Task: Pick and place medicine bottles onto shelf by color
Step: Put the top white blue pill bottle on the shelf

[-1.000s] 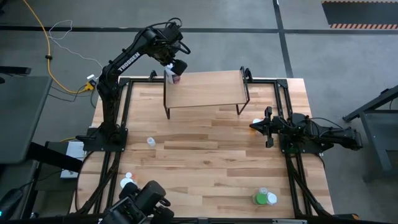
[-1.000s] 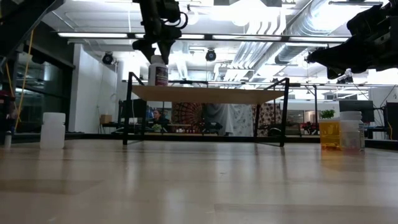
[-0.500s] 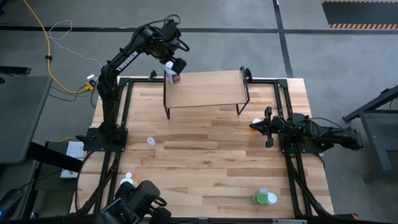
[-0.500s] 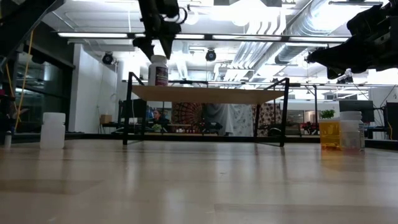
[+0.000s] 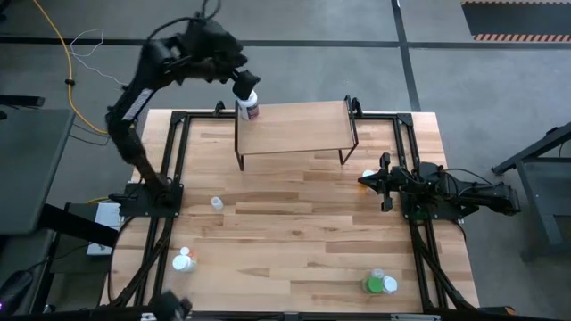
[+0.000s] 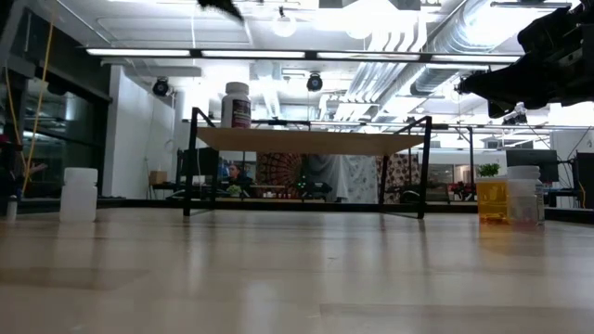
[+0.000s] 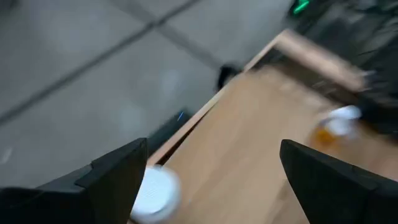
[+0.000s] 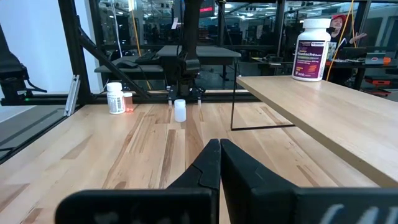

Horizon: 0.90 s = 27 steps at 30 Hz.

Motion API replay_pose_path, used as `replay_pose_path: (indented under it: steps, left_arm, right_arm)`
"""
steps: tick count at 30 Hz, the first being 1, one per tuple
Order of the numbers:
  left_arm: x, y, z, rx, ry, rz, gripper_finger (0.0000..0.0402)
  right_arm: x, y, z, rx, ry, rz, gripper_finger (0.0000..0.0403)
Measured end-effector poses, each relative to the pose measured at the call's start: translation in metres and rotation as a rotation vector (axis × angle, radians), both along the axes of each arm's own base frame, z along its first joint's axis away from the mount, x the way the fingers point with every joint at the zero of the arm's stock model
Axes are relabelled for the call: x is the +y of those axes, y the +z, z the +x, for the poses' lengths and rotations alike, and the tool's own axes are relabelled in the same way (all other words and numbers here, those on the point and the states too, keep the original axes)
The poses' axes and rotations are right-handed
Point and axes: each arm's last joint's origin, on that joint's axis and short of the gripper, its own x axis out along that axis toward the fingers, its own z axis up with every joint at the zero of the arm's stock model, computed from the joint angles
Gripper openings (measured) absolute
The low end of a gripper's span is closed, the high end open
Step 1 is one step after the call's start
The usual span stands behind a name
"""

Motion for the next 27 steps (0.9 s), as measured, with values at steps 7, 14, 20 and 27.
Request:
replay_pose_path:
  steps: [7, 14, 20, 27]
  left_arm:
    - [-0.07, -0.001, 0.02, -0.138, -0.266, 0.148, 0.0356]
    - [-0.125, -0.066, 0.008, -0.253, -0.403, 0.257, 0.0355]
    - [-0.151, -0.14, -0.028, -0.361, -0.452, 0.284, 0.0355]
    - [-0.166, -0.192, -0.068, -0.561, -0.485, 0.334, 0.0355]
  right_arm:
    - [0.0, 0.0, 0.0, 0.0, 0.0, 0.0, 0.0]
    - [0.0, 0.0, 0.0, 0.0, 0.0, 0.0, 0.0]
    - [0.0, 0.0, 0.0, 0.0, 0.0, 0.0, 0.0]
    - [0.0, 0.0, 0.0, 0.0, 0.0, 0.0, 0.0]
